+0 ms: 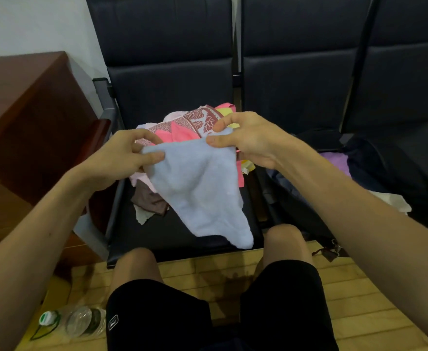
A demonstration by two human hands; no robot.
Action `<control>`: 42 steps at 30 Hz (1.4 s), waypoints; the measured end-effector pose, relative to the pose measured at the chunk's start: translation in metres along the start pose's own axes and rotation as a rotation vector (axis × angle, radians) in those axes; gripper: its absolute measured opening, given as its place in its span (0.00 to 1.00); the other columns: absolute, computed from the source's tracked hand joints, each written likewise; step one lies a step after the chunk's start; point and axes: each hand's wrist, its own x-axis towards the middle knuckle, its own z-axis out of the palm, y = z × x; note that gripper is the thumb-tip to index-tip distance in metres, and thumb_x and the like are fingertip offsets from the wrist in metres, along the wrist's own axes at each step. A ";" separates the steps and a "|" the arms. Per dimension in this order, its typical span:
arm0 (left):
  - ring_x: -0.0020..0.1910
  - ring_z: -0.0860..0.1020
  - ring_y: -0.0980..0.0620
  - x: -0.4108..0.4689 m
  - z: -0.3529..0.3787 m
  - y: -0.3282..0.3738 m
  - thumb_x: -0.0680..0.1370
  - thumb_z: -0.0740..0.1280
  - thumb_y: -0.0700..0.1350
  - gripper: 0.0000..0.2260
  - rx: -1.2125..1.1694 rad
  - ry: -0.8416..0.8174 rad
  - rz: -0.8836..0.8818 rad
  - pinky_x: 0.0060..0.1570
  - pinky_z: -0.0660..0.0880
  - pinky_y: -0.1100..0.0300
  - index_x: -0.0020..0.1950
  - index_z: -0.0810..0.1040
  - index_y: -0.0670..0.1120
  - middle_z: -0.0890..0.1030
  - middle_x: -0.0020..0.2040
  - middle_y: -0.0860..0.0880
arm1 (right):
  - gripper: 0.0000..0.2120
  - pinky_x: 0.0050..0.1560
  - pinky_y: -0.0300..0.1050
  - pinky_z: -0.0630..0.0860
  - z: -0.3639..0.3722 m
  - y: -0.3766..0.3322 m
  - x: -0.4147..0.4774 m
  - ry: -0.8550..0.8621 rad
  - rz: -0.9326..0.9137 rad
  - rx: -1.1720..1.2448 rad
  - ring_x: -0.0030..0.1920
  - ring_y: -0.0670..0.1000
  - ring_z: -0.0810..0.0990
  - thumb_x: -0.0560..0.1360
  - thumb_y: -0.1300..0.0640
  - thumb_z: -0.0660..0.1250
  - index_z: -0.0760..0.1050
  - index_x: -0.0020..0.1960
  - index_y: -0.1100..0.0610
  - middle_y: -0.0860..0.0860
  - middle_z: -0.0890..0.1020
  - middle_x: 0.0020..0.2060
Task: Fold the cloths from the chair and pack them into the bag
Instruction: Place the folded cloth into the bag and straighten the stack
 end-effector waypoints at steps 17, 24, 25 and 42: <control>0.44 0.80 0.61 -0.010 0.020 0.001 0.69 0.79 0.44 0.17 0.228 0.241 0.155 0.46 0.79 0.64 0.57 0.84 0.48 0.79 0.44 0.62 | 0.16 0.52 0.55 0.80 -0.009 0.026 -0.011 0.241 -0.348 -0.847 0.50 0.58 0.81 0.71 0.56 0.76 0.81 0.54 0.65 0.59 0.83 0.49; 0.33 0.76 0.60 -0.018 0.038 0.002 0.68 0.80 0.45 0.10 0.246 0.468 0.263 0.32 0.70 0.76 0.46 0.84 0.47 0.79 0.35 0.58 | 0.11 0.37 0.44 0.75 -0.014 0.032 -0.014 0.353 -0.401 -0.865 0.38 0.50 0.78 0.71 0.54 0.76 0.81 0.45 0.62 0.51 0.80 0.36; 0.33 0.77 0.59 -0.018 0.039 0.002 0.68 0.80 0.45 0.09 0.239 0.468 0.269 0.33 0.71 0.75 0.45 0.84 0.47 0.80 0.35 0.57 | 0.10 0.34 0.39 0.70 -0.015 0.033 -0.015 0.350 -0.390 -0.841 0.35 0.46 0.76 0.71 0.54 0.76 0.80 0.44 0.61 0.48 0.77 0.33; 0.52 0.78 0.63 -0.029 0.039 -0.006 0.67 0.78 0.50 0.13 -0.006 0.175 0.324 0.50 0.75 0.58 0.39 0.78 0.43 0.80 0.48 0.56 | 0.04 0.38 0.35 0.75 -0.042 0.048 -0.043 0.043 -0.210 -0.289 0.36 0.43 0.81 0.71 0.58 0.75 0.80 0.40 0.56 0.45 0.83 0.33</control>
